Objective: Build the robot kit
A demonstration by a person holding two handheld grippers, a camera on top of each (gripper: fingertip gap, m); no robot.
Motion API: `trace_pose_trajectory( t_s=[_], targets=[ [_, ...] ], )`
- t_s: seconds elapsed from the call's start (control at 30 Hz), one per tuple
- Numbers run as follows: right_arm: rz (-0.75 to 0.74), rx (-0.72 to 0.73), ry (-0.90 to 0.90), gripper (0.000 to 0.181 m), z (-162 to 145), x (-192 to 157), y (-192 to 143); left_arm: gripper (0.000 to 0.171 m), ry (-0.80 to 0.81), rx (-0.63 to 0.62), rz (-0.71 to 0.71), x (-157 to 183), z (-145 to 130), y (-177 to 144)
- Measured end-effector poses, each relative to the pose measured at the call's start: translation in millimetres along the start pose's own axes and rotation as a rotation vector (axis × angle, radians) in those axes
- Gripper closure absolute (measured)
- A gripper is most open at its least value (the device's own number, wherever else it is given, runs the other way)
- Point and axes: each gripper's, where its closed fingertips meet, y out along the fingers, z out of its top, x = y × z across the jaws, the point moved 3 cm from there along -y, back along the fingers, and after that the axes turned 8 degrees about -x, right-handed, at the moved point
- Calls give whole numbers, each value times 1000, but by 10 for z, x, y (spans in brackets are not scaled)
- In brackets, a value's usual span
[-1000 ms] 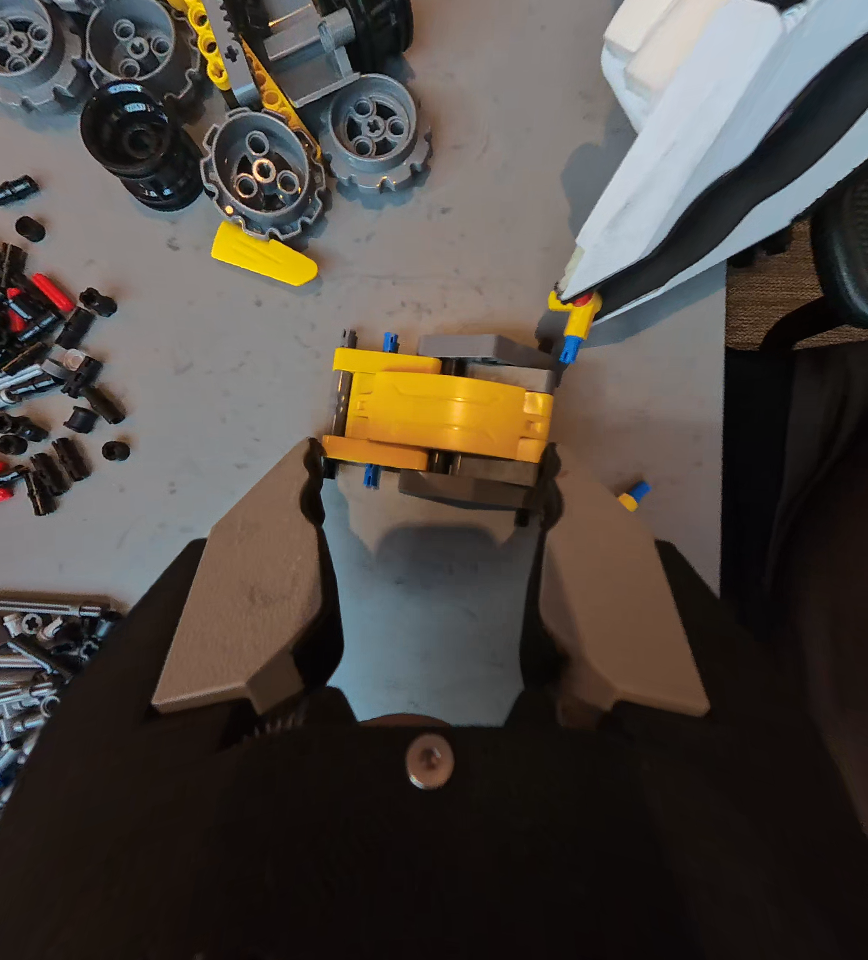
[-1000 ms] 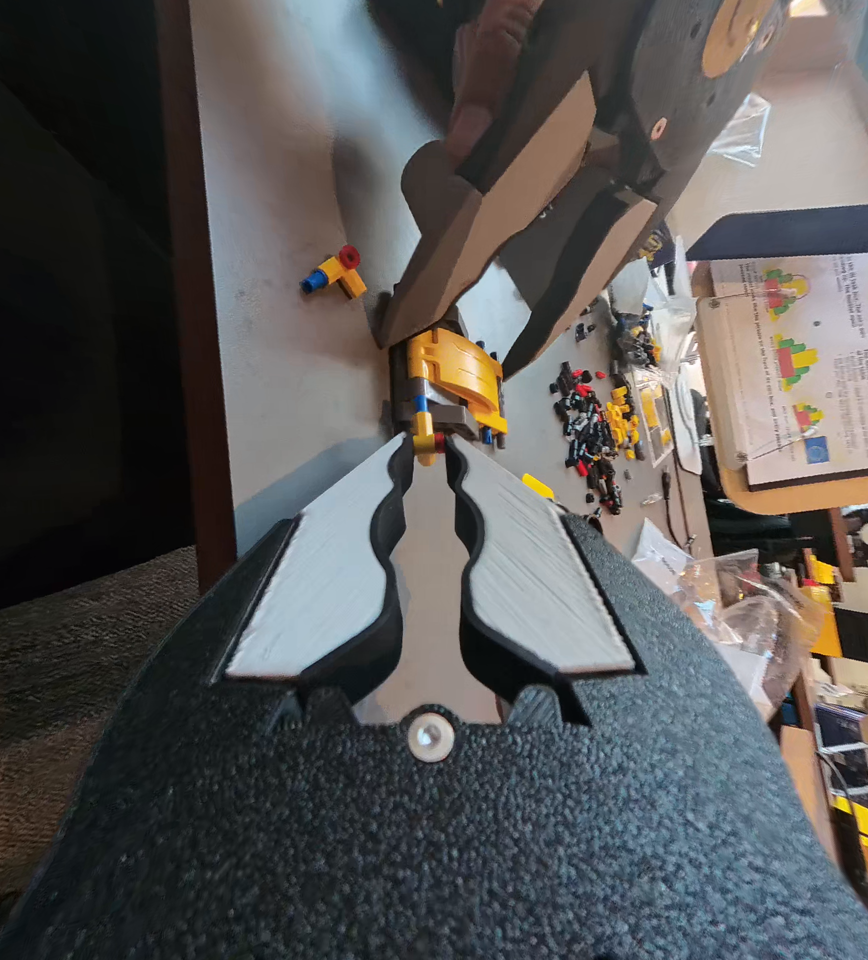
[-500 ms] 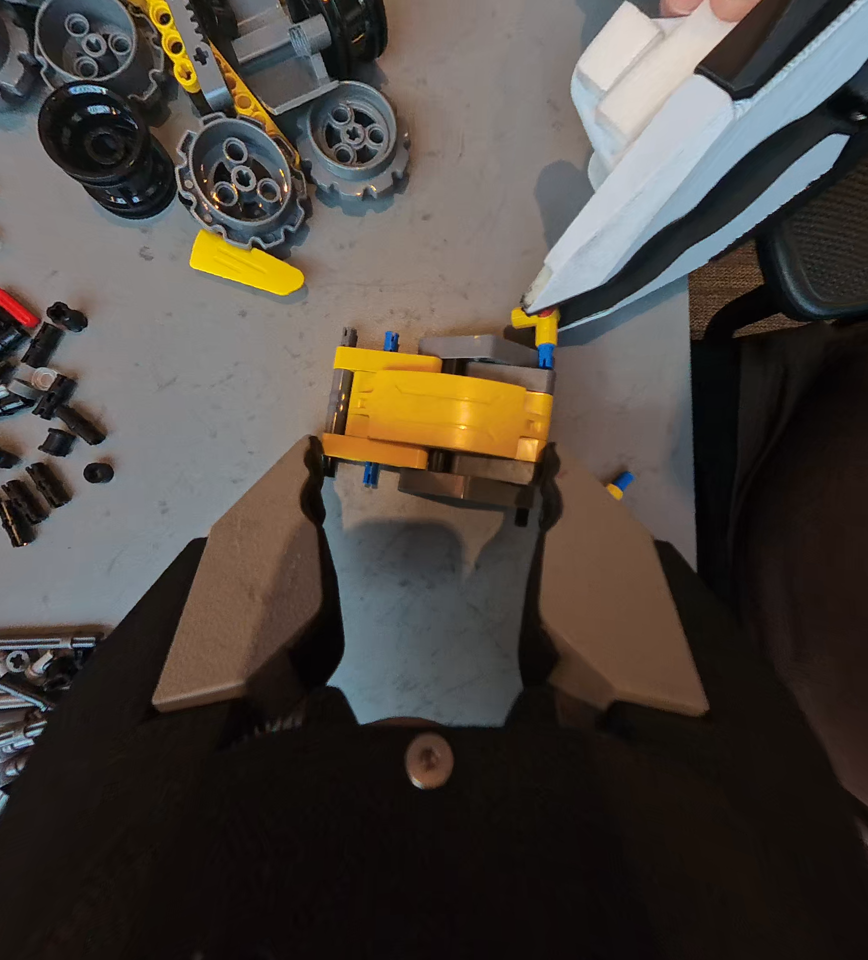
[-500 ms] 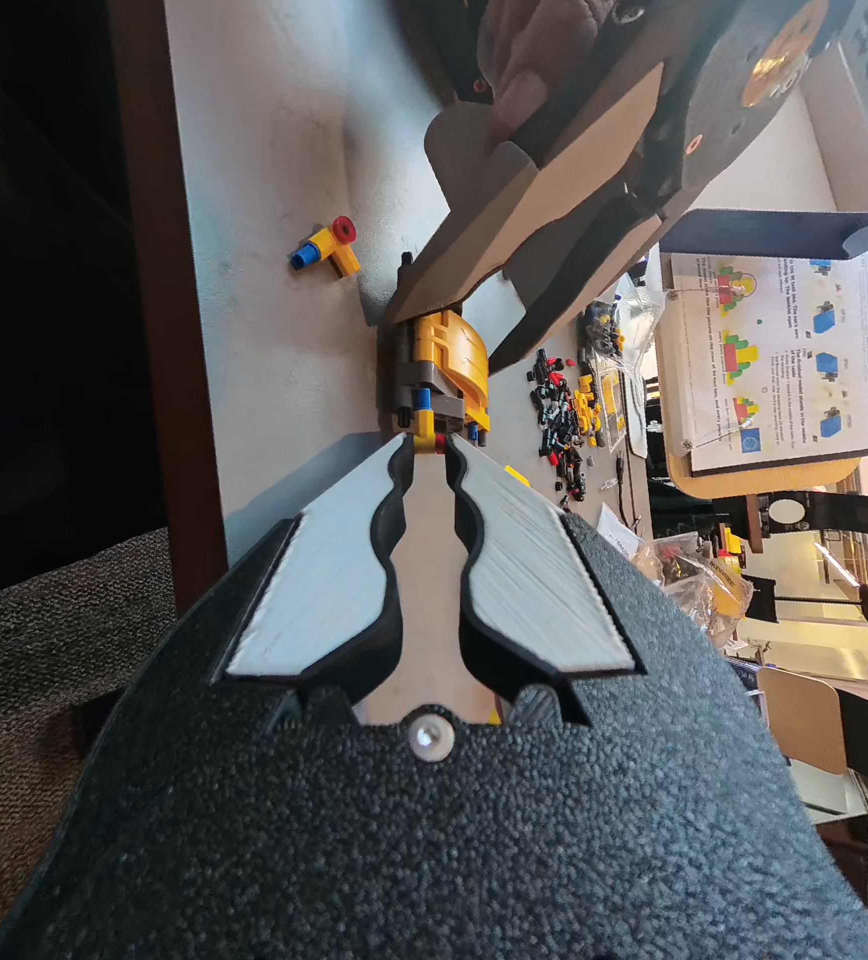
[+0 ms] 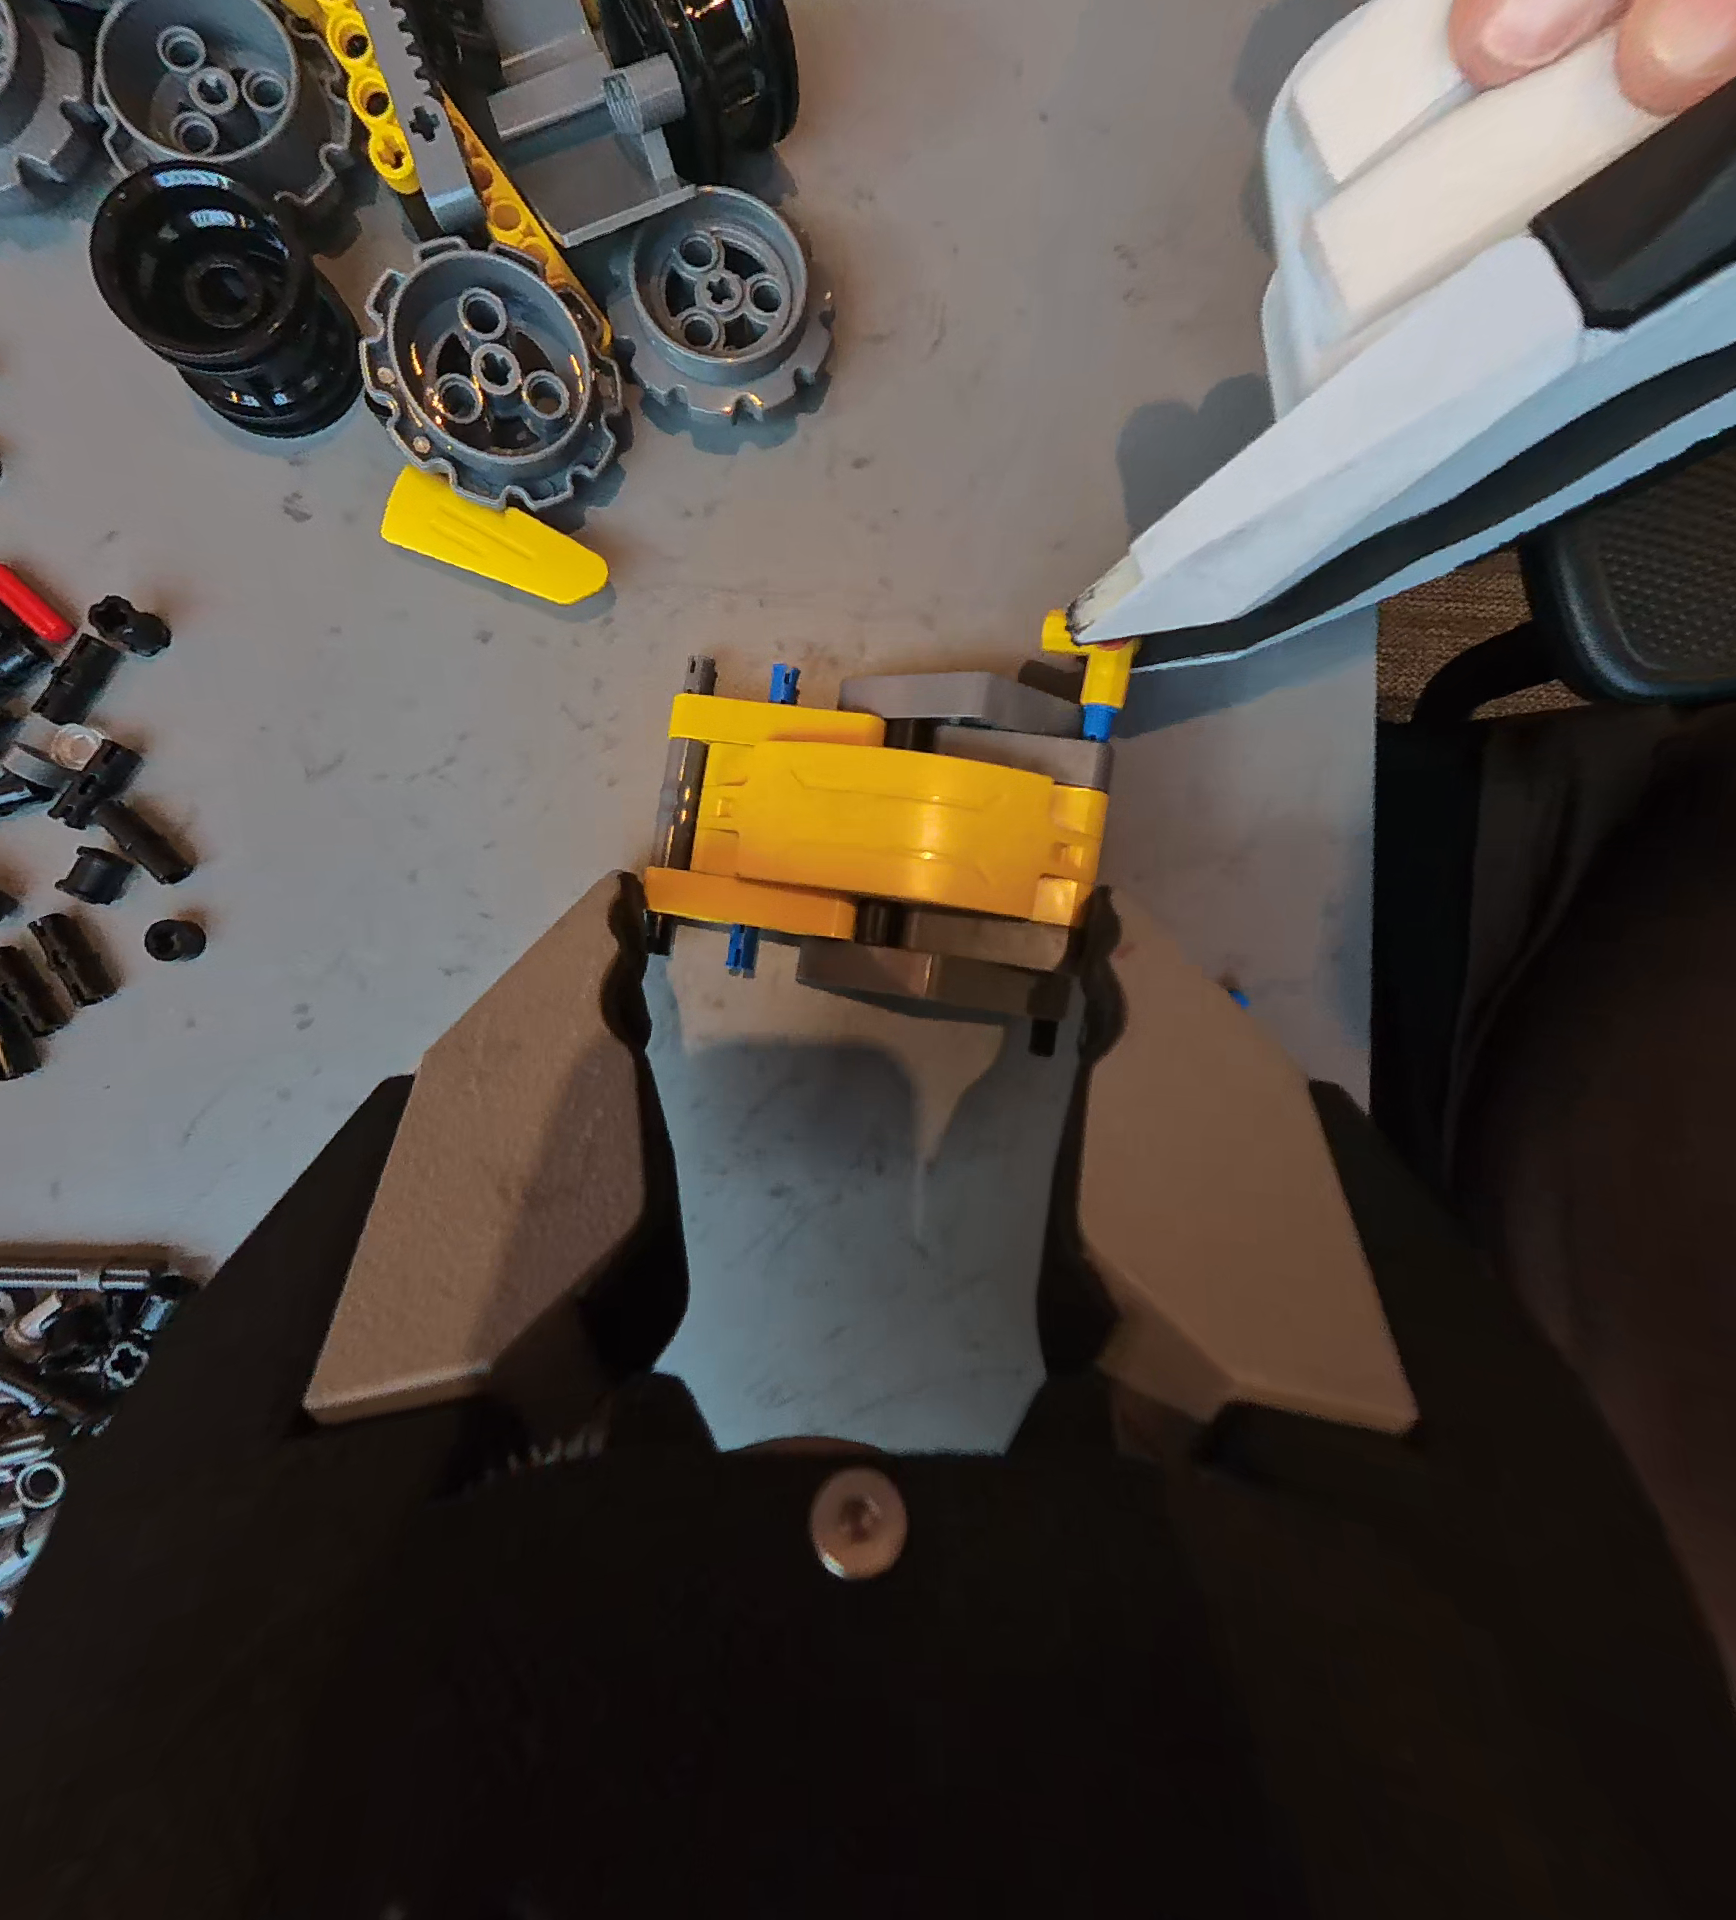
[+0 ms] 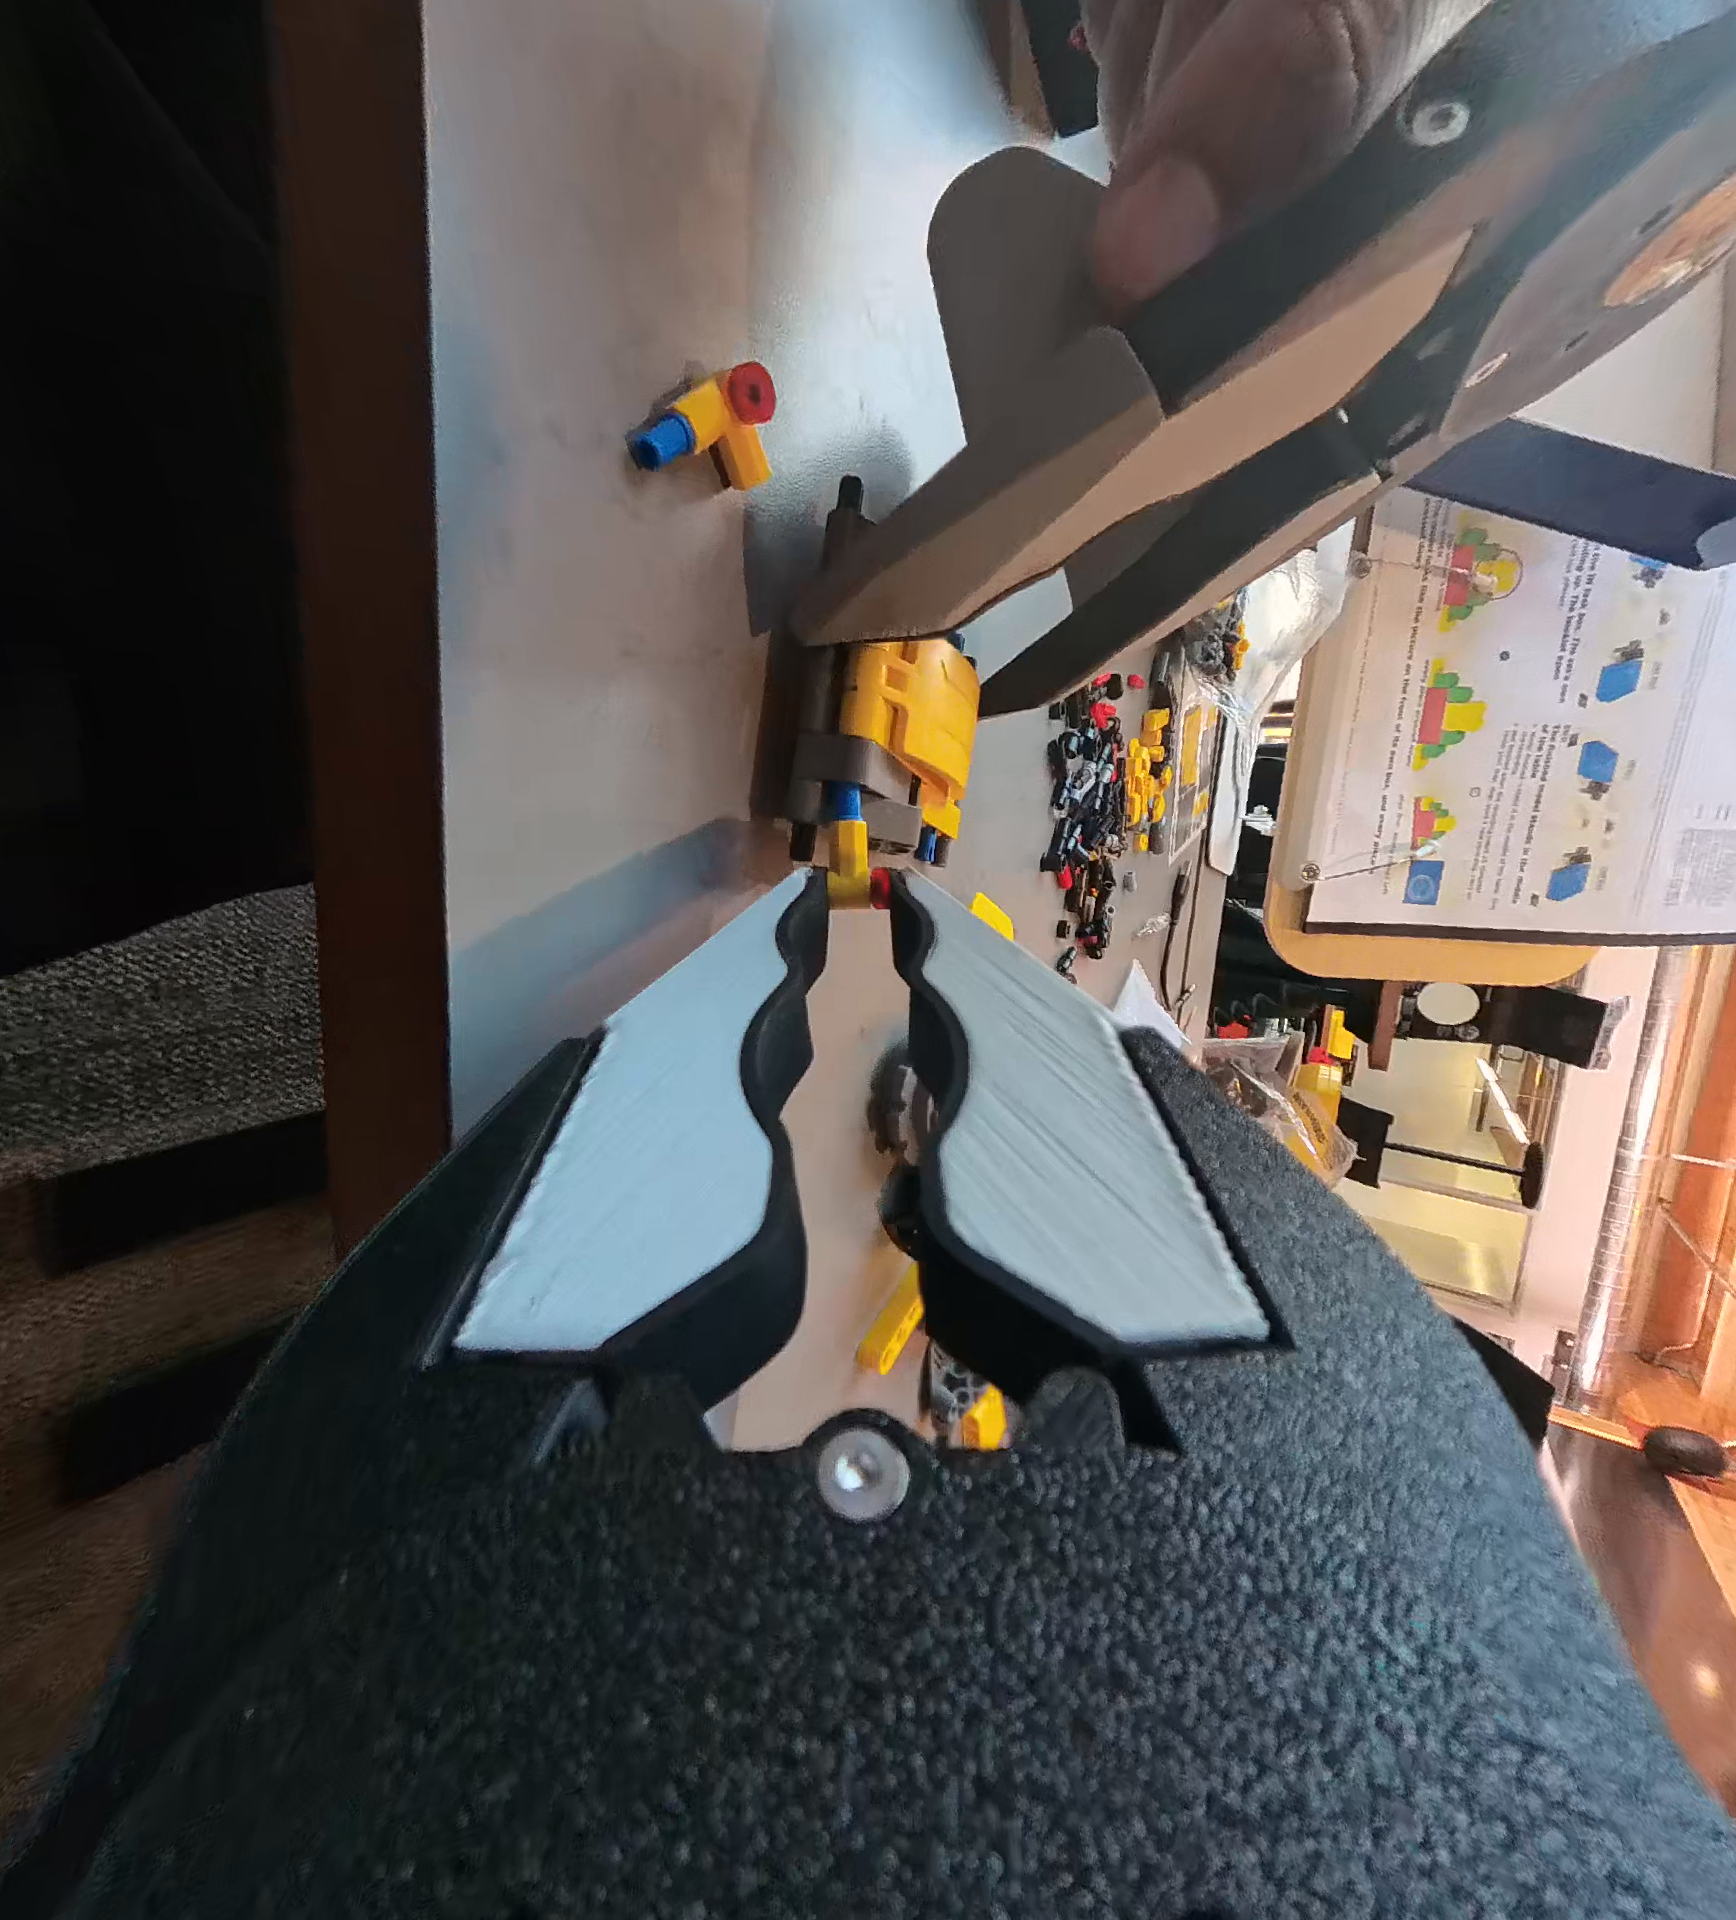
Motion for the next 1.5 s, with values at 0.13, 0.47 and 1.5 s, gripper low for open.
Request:
trace_pose_trajectory(
  t_s=[0.13, 0.47, 1.5],
  targets=[
    [39, -8, 28, 171, 14, -35, 19, 90, 20, -7, 36, 9, -8, 17],
    [-150, -91, -57, 172, 45, -77, 50, 88, -18, 58, 100, 28, -7, 48],
    [-139, -71, 255, 170, -105, 36, -3, 90, 18, 214, 221, 298, -9, -47]
  ],
)
